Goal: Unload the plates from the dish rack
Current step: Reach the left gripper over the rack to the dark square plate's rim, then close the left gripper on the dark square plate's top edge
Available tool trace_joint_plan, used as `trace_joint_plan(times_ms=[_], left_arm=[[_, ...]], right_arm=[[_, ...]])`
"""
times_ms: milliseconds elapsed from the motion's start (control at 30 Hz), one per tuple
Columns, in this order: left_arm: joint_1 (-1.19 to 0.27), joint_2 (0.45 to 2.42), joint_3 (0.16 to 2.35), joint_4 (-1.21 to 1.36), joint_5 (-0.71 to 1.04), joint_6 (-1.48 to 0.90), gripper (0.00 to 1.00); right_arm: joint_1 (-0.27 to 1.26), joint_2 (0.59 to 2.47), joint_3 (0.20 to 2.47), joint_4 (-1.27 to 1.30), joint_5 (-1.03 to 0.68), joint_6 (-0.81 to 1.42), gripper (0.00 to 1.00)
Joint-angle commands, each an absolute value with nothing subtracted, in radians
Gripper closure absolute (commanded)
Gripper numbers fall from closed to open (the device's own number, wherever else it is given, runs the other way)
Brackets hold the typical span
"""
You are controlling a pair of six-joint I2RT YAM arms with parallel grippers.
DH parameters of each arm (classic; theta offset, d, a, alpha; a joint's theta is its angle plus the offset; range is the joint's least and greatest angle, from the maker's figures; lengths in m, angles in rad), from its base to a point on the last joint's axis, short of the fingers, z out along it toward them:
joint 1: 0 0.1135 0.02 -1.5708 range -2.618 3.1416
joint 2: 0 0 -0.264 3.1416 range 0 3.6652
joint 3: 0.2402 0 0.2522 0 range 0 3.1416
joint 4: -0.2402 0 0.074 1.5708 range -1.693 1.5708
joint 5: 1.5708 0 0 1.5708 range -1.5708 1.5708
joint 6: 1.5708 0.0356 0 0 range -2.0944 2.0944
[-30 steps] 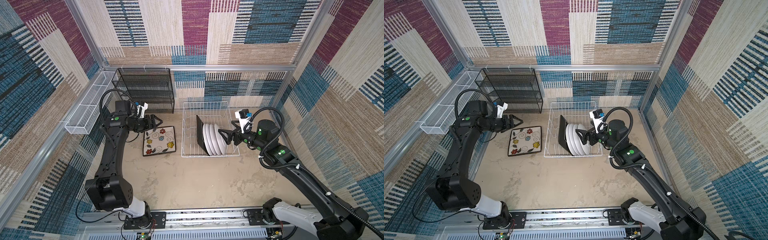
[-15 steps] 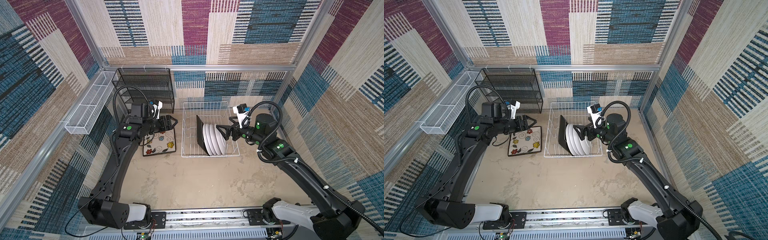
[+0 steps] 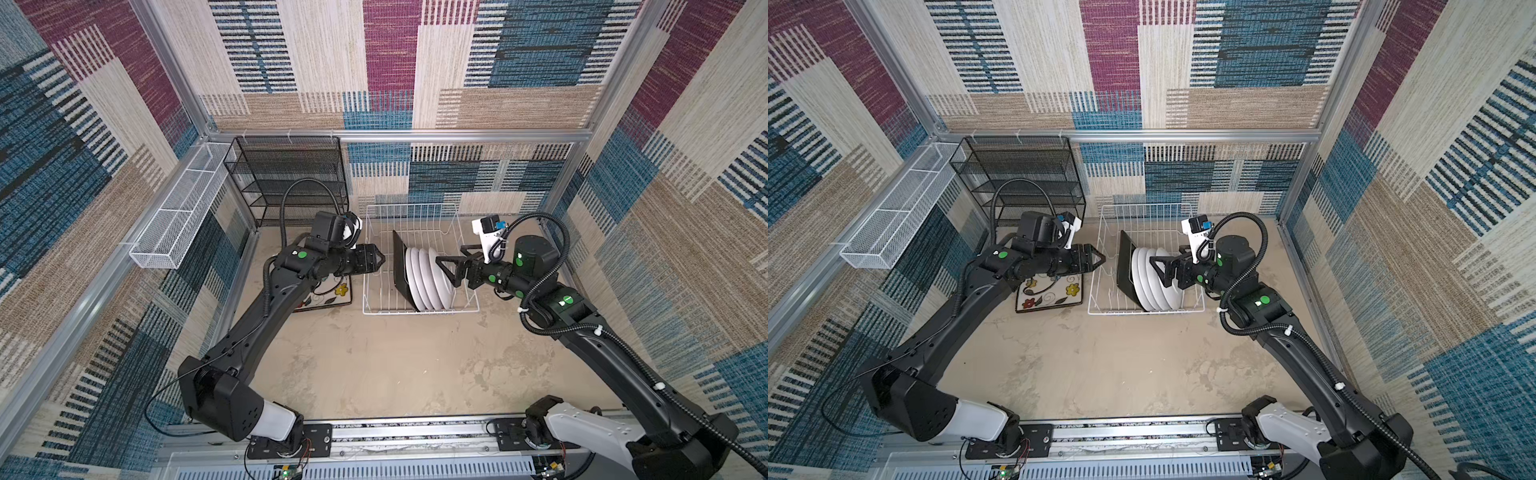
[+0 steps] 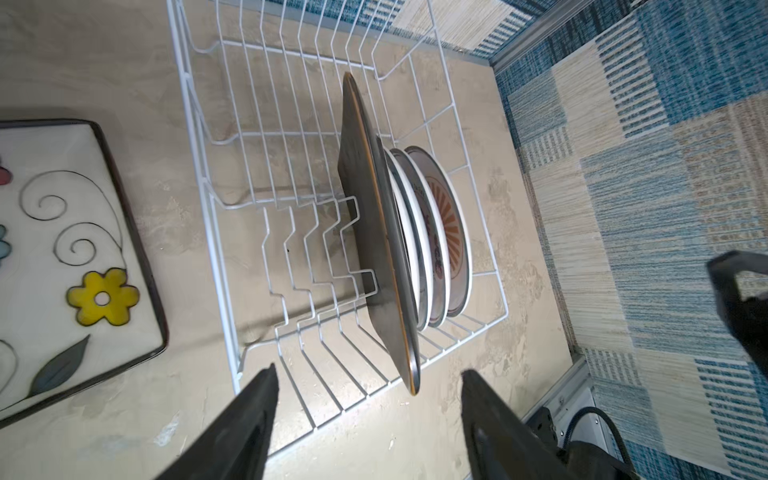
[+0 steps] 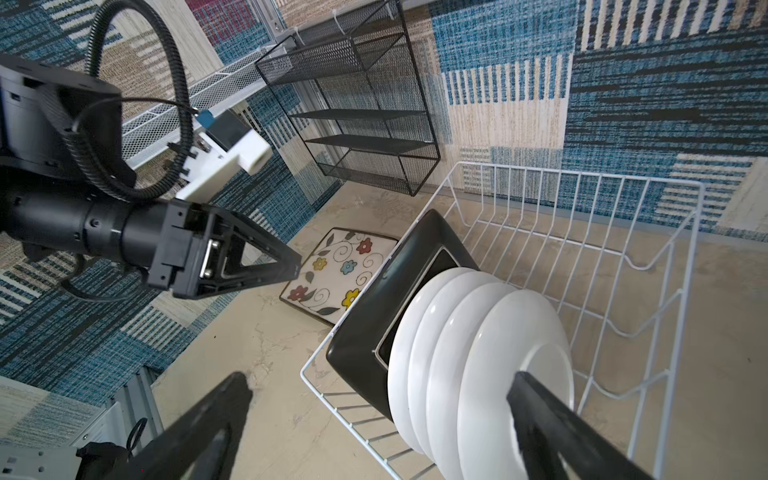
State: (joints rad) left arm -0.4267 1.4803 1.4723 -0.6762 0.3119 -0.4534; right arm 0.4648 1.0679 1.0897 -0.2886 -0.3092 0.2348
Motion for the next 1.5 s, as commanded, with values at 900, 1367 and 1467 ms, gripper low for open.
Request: trace_joint_plan(times_ms=[900, 1367, 1467], left_arm=[[-0.515, 1.783, 1.559, -0.569, 0.288, -0.556, 0.66], [-0.527, 1.787, 1.545, -0.568, 0.29, -0.608, 0.78], [-0.527, 1.786, 1.547, -0.569, 0.291, -0.616, 0.81]], right_arm=[[0.466, 0.884, 0.982, -0.398, -0.192, 0.425, 0.01], [0.466, 0.903, 0.983, -0.383, -0.201, 0.394, 0.01], [0.466, 0.906, 0.983, -0.372, -0.201, 0.385, 0.01]])
